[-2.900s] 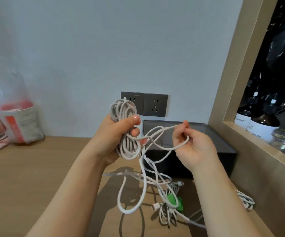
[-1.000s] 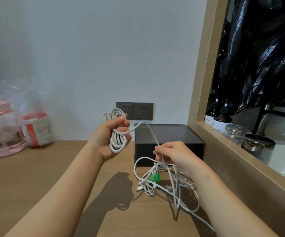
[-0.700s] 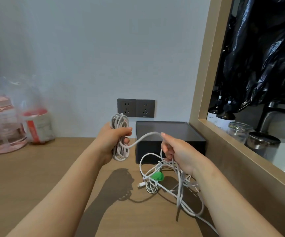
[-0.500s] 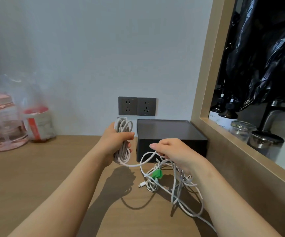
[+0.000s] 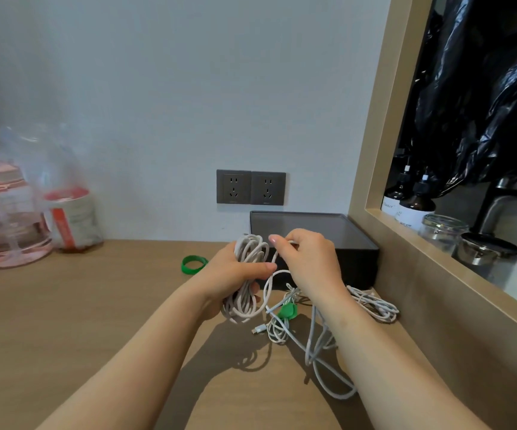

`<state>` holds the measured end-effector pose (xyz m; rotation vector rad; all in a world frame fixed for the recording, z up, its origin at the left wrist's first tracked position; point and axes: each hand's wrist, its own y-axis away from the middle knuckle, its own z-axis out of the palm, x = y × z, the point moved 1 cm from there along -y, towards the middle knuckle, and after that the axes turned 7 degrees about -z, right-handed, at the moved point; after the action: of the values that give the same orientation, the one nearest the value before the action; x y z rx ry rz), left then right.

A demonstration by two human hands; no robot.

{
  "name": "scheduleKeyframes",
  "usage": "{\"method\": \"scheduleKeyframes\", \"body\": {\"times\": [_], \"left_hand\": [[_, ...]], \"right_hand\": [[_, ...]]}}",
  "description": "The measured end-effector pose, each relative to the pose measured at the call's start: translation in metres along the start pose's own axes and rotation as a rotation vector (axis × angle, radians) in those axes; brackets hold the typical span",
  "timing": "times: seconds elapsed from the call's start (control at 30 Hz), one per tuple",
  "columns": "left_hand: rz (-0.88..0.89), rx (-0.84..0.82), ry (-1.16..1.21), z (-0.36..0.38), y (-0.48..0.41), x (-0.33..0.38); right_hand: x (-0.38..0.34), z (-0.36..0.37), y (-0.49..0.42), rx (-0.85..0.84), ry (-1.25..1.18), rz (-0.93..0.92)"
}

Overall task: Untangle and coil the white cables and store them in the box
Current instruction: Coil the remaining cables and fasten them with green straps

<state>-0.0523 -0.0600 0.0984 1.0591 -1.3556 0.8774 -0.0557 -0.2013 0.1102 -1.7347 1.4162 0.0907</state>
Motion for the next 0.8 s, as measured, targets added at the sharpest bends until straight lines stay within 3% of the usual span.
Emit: {"method": "scheduleKeyframes", "body": {"times": [0.33,0.53,0.67,0.8], "left_hand": [[0.018,0.037,-0.092,0.004,-0.001,-0.004],[-0.036,-0.079,-0.166,-0.003,0.004,-0.005],[-0.112,-0.239,0.086,-0.003,0.010,-0.009],[-0.165,-0.141,0.264,-0.001,0.008,-0.014]], "right_hand": [[-0.006,0.009,0.003,-0.012,-0.145,0.009],[-0.006,0.007,0.006,-0.002,-0.231,-0.022],[-0.006,0.006,0.004,0.026,-0.311,-0.024],[0.002,0.008,0.004,-0.029,-0.401,0.034]]}}
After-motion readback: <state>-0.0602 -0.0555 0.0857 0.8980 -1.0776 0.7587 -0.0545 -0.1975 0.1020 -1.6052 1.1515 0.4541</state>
